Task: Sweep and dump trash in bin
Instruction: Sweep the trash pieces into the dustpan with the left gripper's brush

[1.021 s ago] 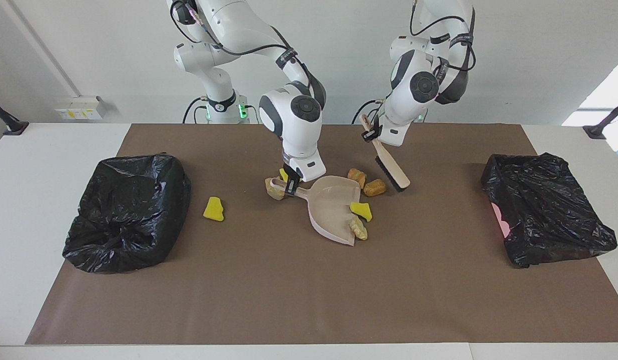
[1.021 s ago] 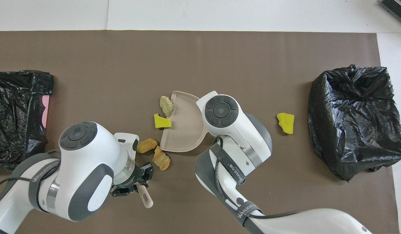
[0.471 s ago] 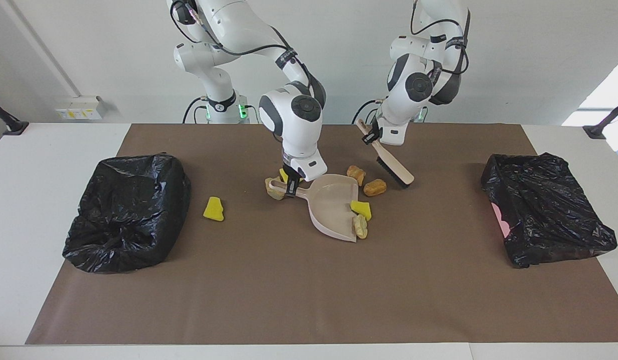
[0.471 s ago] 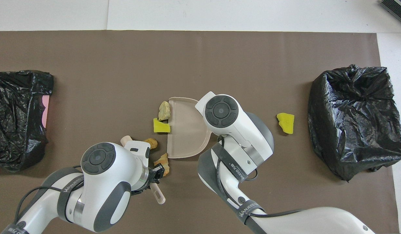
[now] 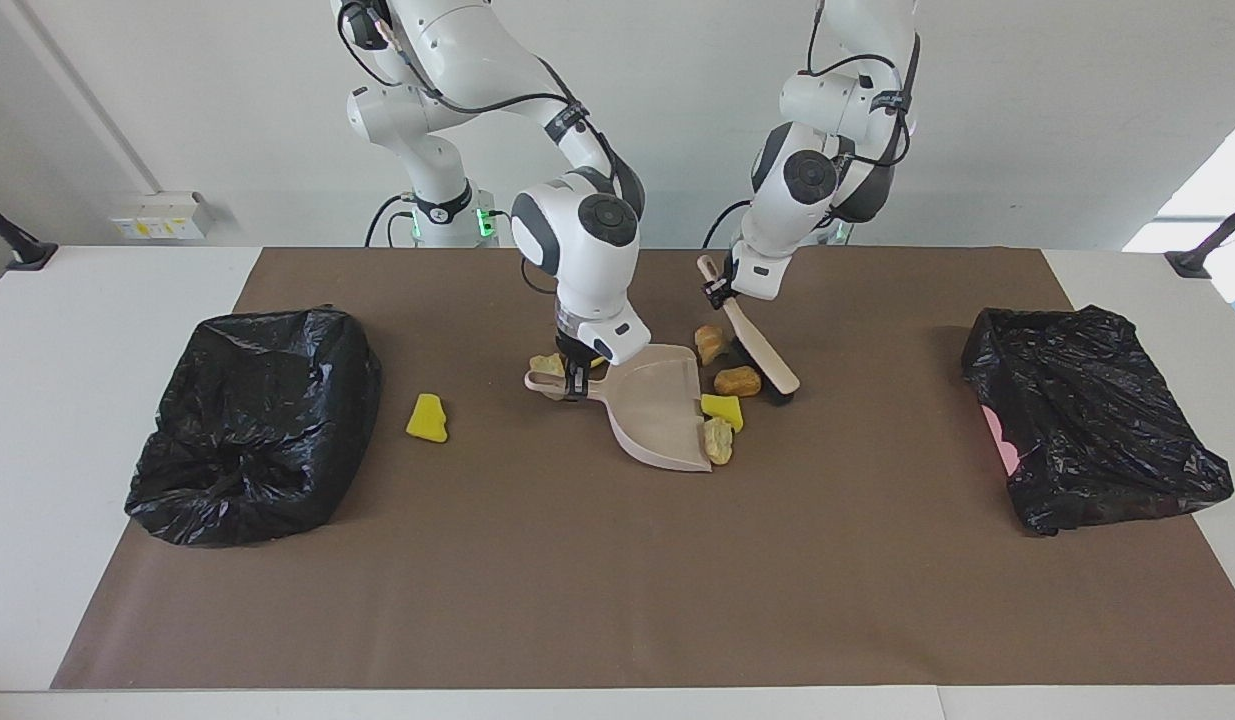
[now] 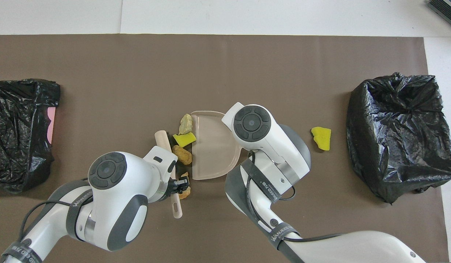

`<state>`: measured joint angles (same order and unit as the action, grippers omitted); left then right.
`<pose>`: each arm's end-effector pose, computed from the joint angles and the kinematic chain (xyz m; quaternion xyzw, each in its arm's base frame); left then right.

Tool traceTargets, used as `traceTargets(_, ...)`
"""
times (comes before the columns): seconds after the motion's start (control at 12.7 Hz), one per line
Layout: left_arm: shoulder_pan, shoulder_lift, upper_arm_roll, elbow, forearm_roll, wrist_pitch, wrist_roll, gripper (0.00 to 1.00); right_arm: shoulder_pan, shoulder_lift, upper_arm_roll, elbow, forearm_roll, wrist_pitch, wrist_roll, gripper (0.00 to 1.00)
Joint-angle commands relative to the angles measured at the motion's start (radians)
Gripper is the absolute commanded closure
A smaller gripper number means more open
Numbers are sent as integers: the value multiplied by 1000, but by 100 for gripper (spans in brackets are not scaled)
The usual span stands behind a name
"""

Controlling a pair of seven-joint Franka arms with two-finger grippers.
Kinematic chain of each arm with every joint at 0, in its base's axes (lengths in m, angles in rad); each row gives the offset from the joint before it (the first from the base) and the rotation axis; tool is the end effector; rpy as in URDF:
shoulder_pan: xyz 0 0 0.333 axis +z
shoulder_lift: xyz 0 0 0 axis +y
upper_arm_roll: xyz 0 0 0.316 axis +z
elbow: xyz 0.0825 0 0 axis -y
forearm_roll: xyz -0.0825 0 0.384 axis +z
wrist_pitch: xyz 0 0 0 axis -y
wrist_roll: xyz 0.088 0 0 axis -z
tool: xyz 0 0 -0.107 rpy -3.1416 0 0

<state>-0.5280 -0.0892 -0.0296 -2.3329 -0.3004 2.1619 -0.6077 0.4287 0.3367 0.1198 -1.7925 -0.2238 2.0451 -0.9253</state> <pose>0.4060 -0.2671 0.3678 0.9855 0.1132 -0.0994 0.0775 0.5475 0.3141 0.3586 0.7014 0.7074 -0.0536 0.0686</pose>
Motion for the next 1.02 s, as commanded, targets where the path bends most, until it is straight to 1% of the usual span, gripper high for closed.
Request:
traceTargets(0.0,6,49,2,64,-2,-1,42,100,-11,-5,8,-21,-29,21,-23,100)
traceTargets(0.16,60,52,3,60,3,-10,77,100,-11,-5,8,-22,-29,21,-20,100)
traceTargets(0.24,72,59,3,67,32,-8,104,100,-13,-5,8,-22,-29,21,-18,100)
traceTargets(0.31,101,63,3,85,122,-19,111,100,-11,-5,8,-22,-28,20,-15,100)
traceTargets(0.39,108,77,2,93,179,-17,114,100,-11,-5,8,-22,-28,20,-12,100)
traceTargets(0.47,111,83,2,104,208,-5,120,100,-13,-5,8,-27,-28,20,-12,100)
traceTargets(0.55,111,113,2,136,234,-10,153,100,-11,-7,8,-27,-28,20,-12,100)
traceTargets(0.63,100,164,2,156,247,2,157,100,-11,-7,8,-27,-28,20,-10,100)
traceTargets(0.79,89,166,-7,156,238,4,164,100,-13,-7,8,-28,-28,20,-24,100)
traceTargets(0.86,67,161,-9,149,228,4,166,100,-13,-8,8,-28,-29,20,-33,100)
traceTargets(0.94,40,160,-9,145,178,4,164,100,-10,-10,8,-28,-29,15,-64,100)
